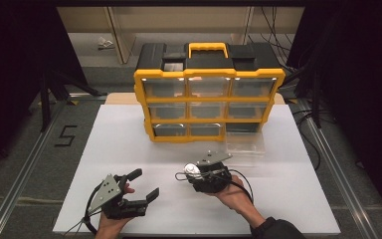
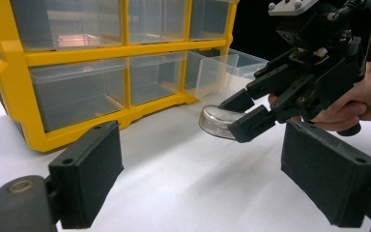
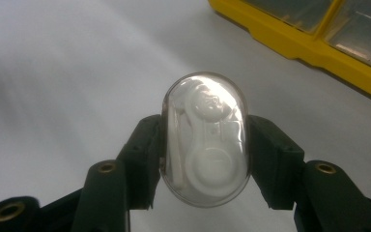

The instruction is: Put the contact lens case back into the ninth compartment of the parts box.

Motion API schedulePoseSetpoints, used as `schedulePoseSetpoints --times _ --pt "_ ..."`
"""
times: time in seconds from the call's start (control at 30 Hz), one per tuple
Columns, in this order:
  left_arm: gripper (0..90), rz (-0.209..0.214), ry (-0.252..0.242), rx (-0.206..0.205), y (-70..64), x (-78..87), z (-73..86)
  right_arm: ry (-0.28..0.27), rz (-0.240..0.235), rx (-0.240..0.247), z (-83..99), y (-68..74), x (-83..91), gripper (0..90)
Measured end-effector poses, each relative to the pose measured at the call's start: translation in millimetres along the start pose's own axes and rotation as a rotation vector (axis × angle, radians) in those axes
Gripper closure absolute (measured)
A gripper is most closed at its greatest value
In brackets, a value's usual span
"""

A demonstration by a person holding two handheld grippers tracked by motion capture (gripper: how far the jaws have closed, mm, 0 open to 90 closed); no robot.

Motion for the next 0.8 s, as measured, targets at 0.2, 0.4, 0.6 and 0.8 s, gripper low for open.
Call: schedulePoseSetpoints --times 0.2,0.4,0.6,0.8 --pt "14.2 0.001 -0.002 0.001 -0.1 0.2 -0.3 -0.017 0.002 -0.005 -3.7 -3.1 4.2 49.6" --pt "14.2 0.001 -0.002 -0.001 -0.1 0.2 -0.4 -0.034 0.005 -0.011 -7.4 -6.1 9.3 49.6" --pt "14.2 0.000 -0.002 0.000 0.0 0.2 -0.4 -0.060 0.012 -0.013 -12.7 -11.5 16.0 49.6" --pt "14.2 0.000 -0.002 -0.001 -0.2 0.1 -0.5 -0.078 0.015 -0.025 -16.8 -15.2 22.4 49.6"
Point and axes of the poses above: each handheld gripper's, and its own axes: x roughly backward along the jaws, z roughly out of its underside, y roughly to its left, the point moved 9 cm from there along -x, roughly forward along the jaws, and after that the axes turned 3 degrees about -x, right-handed, at the moved point
